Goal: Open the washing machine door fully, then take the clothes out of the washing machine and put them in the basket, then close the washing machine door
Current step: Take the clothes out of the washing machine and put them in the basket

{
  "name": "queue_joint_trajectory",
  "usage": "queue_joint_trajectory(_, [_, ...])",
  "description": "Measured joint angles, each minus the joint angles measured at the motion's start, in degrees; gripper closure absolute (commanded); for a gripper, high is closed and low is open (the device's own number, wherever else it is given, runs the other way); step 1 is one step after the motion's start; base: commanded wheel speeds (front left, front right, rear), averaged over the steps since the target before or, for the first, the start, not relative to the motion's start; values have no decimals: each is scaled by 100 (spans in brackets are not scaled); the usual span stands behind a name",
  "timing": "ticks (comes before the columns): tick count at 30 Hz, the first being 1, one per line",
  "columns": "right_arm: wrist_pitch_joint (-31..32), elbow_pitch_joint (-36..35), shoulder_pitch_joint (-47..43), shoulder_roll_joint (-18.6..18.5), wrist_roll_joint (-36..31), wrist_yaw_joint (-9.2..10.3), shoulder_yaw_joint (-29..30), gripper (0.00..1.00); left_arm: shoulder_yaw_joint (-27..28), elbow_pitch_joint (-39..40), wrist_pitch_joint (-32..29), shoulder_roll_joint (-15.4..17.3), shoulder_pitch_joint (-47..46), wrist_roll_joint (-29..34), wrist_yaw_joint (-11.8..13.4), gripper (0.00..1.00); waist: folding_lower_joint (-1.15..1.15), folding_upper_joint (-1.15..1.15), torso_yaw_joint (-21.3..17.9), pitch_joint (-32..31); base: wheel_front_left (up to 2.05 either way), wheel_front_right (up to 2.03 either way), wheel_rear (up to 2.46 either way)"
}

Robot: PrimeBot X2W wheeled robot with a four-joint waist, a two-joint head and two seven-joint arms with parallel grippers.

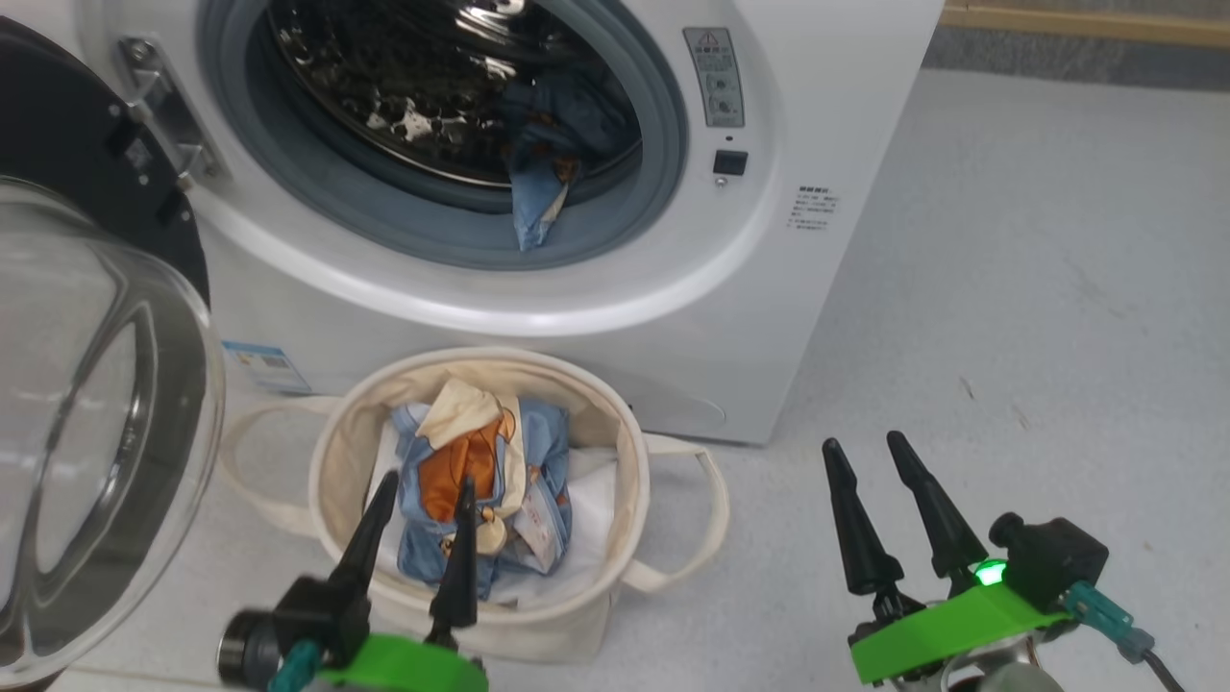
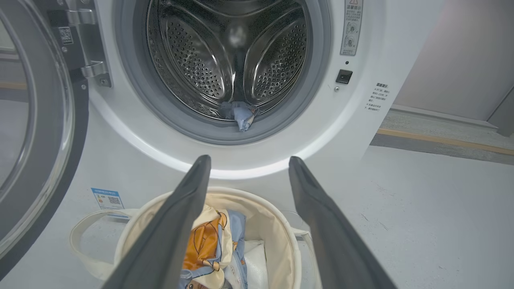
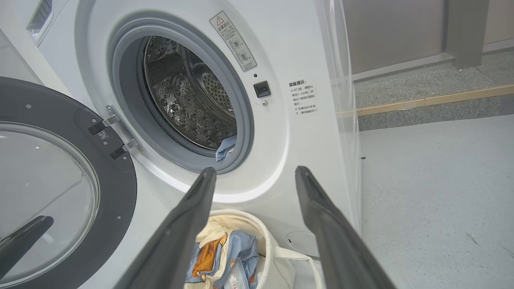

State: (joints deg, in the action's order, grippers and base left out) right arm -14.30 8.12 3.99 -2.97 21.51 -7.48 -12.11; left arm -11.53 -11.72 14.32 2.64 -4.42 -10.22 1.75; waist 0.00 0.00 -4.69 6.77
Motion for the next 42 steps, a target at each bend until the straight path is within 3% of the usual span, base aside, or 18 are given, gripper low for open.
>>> queue_joint_trajectory(10, [0, -191, 221, 0, 35, 0, 54, 0, 144, -857, -41, 231, -1600, 32, -303, 0, 0, 0, -256, 773, 0, 0, 0])
queue_joint_trajectory(16, [0, -309, 615, 0, 269, 0, 49, 0, 348, -1089, -482, 479, -2964, -389, -652, 0, 0, 0, -529, 1444, 0, 0, 0])
queue_joint_trajectory(22, [0, -403, 1020, 0, 487, 0, -83, 0, 432, -1389, -1302, 626, -4358, -926, -831, 0, 0, 0, -762, 2183, 0, 0, 0])
queue_joint_trajectory(27, [0, -491, 1372, 1, 598, 0, -169, 0, 374, -1835, -1959, 734, -5103, -1359, -844, 0, 0, 0, -940, 2714, 0, 0, 0])
queue_joint_trajectory(37, [0, -532, 1559, 1, 780, 0, -197, 0, 218, -2822, -2184, 835, -6229, -1432, -875, 0, 1, 0, -1284, 3115, 0, 0, 0])
queue_joint_trajectory(42, [0, -633, 1627, 1, 842, 0, -212, 0, 46, -3274, -2070, 902, -6536, -1068, -576, 0, 1, 0, -1354, 3198, 0, 0, 0])
